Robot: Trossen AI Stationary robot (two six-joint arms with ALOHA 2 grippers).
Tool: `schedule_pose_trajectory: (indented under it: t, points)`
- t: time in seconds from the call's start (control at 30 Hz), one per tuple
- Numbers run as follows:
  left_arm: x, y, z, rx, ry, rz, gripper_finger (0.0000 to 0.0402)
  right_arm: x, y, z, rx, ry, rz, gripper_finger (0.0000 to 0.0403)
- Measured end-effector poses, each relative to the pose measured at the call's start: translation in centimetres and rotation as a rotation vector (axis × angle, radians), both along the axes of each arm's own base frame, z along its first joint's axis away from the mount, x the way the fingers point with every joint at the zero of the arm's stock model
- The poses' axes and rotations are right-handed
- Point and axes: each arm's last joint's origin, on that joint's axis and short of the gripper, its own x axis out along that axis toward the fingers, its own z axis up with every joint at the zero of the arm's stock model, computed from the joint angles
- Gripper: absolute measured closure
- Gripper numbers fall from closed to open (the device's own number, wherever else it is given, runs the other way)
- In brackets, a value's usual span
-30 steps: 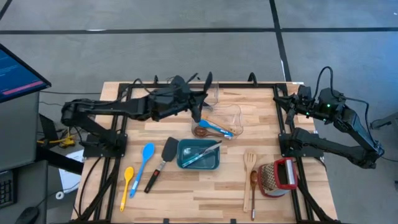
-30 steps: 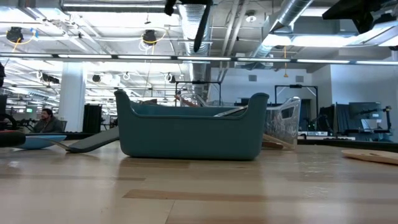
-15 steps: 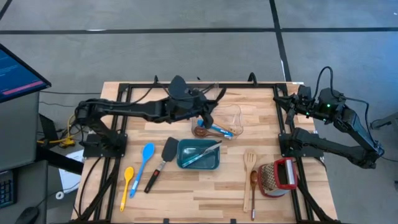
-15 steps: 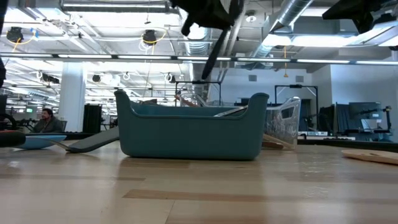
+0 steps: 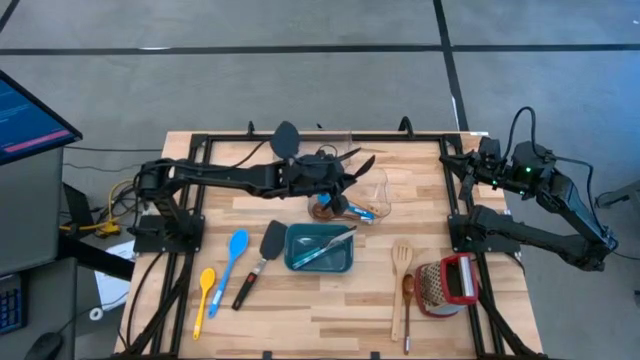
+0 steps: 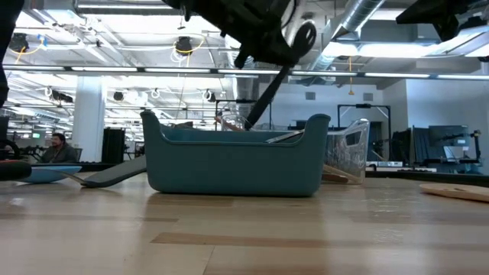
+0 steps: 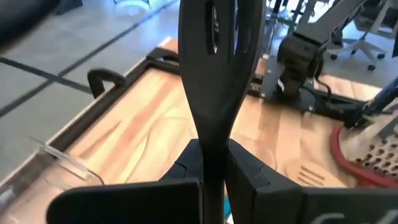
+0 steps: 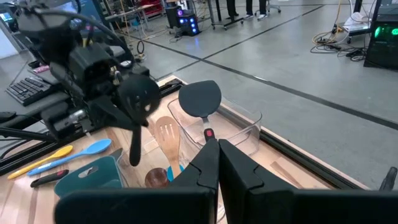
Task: Pick & Place Kitchen Items
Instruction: Put the black slotted spatula into the bottom transparent bin
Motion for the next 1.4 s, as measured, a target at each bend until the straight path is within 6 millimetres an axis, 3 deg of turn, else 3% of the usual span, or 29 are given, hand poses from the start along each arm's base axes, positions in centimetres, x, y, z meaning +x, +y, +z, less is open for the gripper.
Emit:
schedule_pose_trajectory:
  t: [0.27,0.53,0.87,1.13,1.4]
  points:
    - [0.3,0.5,-1.5,-0.003,0.056,0.005,0.0392,0.0,0.0,0.0,0.000,0.001,0.000,0.0403]
    - [1.7,0.6,-5.5,-0.027,0.159,-0.005,0.0393,0.0,0.0,-0.1,0.004,0.007,0.000,0.0403]
    - [2.6,1.2,-8.7,-0.126,0.209,-0.027,0.0393,0.0,0.0,-0.1,0.004,0.007,0.000,0.0403]
    - [2.6,2.0,-9.3,-0.134,0.222,-0.011,0.0383,0.0,0.0,-0.1,0.006,0.011,0.000,0.0403]
    - [2.6,2.4,-9.3,-0.100,0.225,-0.009,0.0318,-0.1,0.0,-0.3,0.018,0.032,0.000,0.0403]
